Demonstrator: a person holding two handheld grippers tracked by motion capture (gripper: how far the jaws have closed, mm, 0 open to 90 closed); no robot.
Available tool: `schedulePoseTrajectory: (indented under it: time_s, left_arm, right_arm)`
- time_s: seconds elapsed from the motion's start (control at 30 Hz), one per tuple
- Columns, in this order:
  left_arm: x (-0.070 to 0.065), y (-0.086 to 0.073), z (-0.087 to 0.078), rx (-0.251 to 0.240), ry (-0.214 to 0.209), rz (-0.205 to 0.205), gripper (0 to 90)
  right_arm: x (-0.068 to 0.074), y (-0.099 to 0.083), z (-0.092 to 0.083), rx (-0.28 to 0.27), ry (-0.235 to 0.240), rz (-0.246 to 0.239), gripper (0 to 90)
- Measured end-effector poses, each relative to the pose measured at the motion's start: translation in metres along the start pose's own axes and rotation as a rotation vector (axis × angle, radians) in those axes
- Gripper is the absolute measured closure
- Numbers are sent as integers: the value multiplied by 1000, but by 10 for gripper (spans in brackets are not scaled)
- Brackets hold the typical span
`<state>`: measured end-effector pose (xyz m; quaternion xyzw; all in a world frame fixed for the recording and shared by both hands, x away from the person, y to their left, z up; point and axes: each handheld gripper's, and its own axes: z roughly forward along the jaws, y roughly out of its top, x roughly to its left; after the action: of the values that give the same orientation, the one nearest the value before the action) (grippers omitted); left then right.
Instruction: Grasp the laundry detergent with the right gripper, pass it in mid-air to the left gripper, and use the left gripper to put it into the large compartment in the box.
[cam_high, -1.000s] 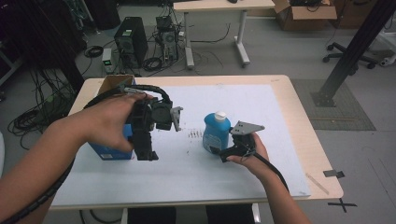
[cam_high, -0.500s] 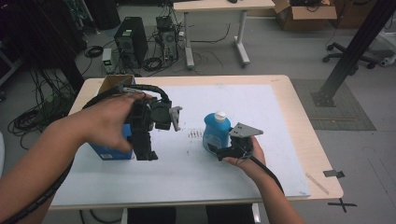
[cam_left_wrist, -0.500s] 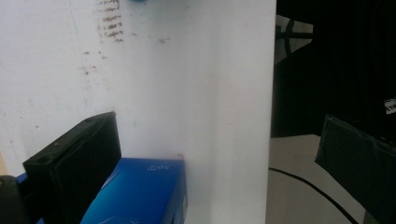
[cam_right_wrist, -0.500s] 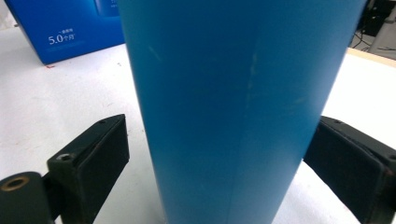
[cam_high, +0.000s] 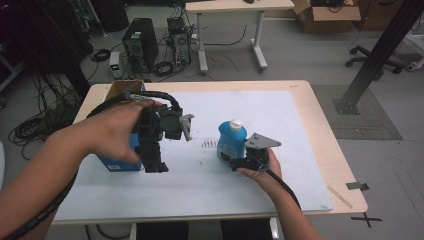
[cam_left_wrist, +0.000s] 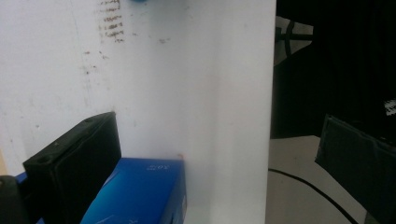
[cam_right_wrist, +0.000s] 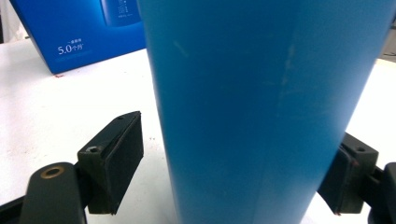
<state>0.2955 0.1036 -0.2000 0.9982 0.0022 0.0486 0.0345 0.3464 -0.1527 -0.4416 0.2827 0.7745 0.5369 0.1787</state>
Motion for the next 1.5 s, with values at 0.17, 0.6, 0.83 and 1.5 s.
schedulePoseTrajectory:
  time_s: [0.17,0.6,0.83,1.5]
  left_arm:
    - [0,-1,1,-4,-3,-2,2]
    - [3,-2,2,-3,-5,-5,2]
    - [3,-3,3,-7,-5,-8,2]
    - [5,-2,5,-6,-8,-7,2]
  right_arm:
    - [0,-1,1,3,-4,1,212]
    - [-1,-3,2,1,-2,3,253]
    - [-2,-4,4,6,-2,-5,293]
    - [-2,-8,7,-1,-8,-6,418]
